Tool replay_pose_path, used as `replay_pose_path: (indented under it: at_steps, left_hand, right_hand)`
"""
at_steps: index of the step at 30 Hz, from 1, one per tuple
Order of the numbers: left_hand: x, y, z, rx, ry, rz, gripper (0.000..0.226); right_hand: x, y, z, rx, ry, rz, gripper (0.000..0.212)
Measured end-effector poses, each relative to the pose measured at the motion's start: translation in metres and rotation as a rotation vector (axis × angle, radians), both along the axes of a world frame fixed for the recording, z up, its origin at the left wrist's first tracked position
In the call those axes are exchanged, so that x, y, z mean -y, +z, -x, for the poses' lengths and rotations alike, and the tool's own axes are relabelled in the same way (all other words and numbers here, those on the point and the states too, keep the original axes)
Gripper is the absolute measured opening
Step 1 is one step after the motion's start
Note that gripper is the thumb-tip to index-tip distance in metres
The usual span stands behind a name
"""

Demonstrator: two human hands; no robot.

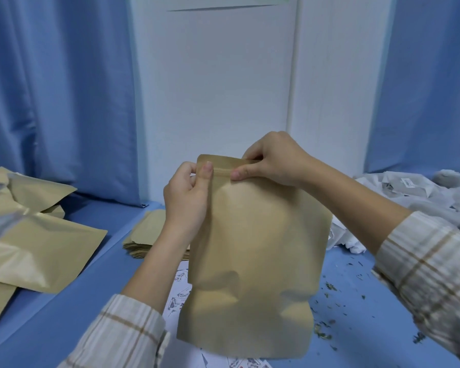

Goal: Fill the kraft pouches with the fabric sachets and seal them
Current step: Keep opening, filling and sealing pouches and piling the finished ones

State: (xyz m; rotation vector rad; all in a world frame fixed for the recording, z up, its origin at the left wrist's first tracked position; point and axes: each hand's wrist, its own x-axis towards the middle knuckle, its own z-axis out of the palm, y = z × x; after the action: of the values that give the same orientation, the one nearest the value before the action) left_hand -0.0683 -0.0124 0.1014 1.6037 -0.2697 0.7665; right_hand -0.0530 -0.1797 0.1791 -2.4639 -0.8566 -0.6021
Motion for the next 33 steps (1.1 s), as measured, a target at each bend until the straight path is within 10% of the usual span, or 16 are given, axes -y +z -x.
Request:
replay_pose_path:
  at_steps: [6, 33]
  left_hand:
    - [0.006, 0.006, 0.005, -0.07, -0.115, -0.003, 0.042]
    - [-0.029, -0.006, -0.002, -0.026, -0.129, 0.187, 0.018]
  right_hand:
    - [-0.001, 0.0, 0.002, -0.063, 0.072, 0.006, 0.018]
    - [0.05, -0.008, 0.0, 0.075, -0.075, 0.42, 0.041]
